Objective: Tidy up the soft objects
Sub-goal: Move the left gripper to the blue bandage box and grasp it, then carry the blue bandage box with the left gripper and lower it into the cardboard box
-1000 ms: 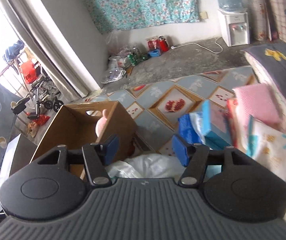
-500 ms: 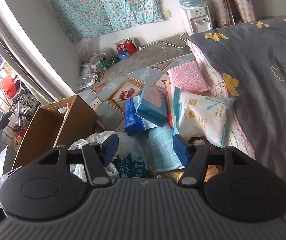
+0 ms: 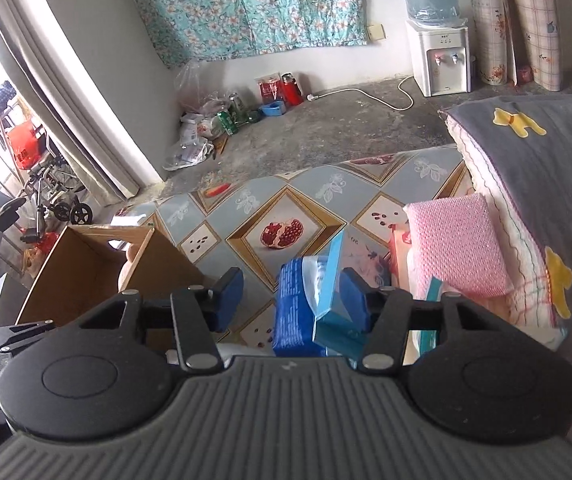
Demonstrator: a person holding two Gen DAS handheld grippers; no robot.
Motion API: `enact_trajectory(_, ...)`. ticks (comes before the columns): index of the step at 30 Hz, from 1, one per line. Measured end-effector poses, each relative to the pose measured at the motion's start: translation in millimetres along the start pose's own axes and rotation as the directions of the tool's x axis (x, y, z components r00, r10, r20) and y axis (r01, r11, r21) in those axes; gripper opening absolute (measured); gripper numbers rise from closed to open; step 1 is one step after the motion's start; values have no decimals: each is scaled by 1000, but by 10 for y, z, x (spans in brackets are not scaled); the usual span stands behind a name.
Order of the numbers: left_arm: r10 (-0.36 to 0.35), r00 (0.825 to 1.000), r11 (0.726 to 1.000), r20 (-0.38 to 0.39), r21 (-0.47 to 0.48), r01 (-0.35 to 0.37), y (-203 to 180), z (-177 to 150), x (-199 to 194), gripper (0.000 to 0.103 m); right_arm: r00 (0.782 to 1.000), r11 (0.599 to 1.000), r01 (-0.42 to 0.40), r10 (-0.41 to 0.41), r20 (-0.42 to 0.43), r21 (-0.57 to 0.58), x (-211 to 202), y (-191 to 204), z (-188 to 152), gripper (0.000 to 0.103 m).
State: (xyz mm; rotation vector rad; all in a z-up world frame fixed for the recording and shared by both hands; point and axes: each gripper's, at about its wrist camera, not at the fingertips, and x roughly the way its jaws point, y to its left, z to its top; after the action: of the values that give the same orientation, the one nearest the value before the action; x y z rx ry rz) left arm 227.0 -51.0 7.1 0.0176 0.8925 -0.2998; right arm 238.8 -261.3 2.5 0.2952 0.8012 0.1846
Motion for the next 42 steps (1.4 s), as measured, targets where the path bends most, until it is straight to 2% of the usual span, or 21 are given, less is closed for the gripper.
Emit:
enact_trajectory(4, -106, 992, 993, -70, -63, 102, 6, 268, 325, 48, 1000, 996, -8, 5, 25, 87, 159, -279, 143, 40)
enact_trajectory(11, -238, 955, 965, -178, -153, 213, -178, 548, 920, 47, 999, 975, 5, -14, 40, 222, 276, -816, 132, 39)
enact_trajectory(14, -241, 948, 963, -210, -170, 207, -284, 618, 1150, 47, 999, 969, 12, -20, 32, 247, 340, -957, 79, 39)
enact_trajectory(15, -241, 944, 962, -224, -181, 202, -307, 636, 1220, 43, 999, 967, 11, -19, 31, 254, 352, -1007, 55, 39)
enact_trajectory(18, -259, 929, 955, -264, -213, 206, -351, 666, 1389, 42, 999, 963, 7, -16, 31, 268, 362, -1112, 13, 39)
enact_trajectory(20, -248, 928, 956, -278, -223, 189, -377, 672, 1476, 41, 999, 961, 7, -16, 30, 277, 363, -1172, -20, 40)
enact_trajectory(22, -239, 926, 957, -291, -231, 174, -393, 666, 1547, 35, 1000, 958, 2, -11, 29, 287, 371, -1212, -42, 40)
enact_trajectory(24, -230, 928, 959, -293, -232, 165, -393, 657, 1568, 25, 1000, 955, -3, -6, 28, 296, 379, -1236, -61, 40)
enact_trajectory(31, -252, 932, 944, -259, -278, 178, -182, 637, 1430, 24, 999, 953, -36, 33, 16, 301, 424, -1164, -97, 40)
enact_trajectory(36, -252, 933, 941, -259, -292, 173, 13, 598, 1338, 24, 995, 940, -91, 102, -15, 329, 587, -1045, -89, 40)
enact_trajectory(38, -236, 933, 941, -273, -304, 150, 94, 580, 1364, 17, 991, 936, -110, 127, -30, 334, 704, -979, -67, 40)
enact_trajectory(39, -227, 931, 942, -285, -306, 136, 127, 572, 1388, 6, 990, 935, -111, 132, -40, 338, 764, -956, -54, 40)
enact_trajectory(42, -236, 922, 926, -306, -357, 119, 250, 535, 1473, 7, 985, 928, -118, 155, -79, 353, 979, -911, 3, 40)
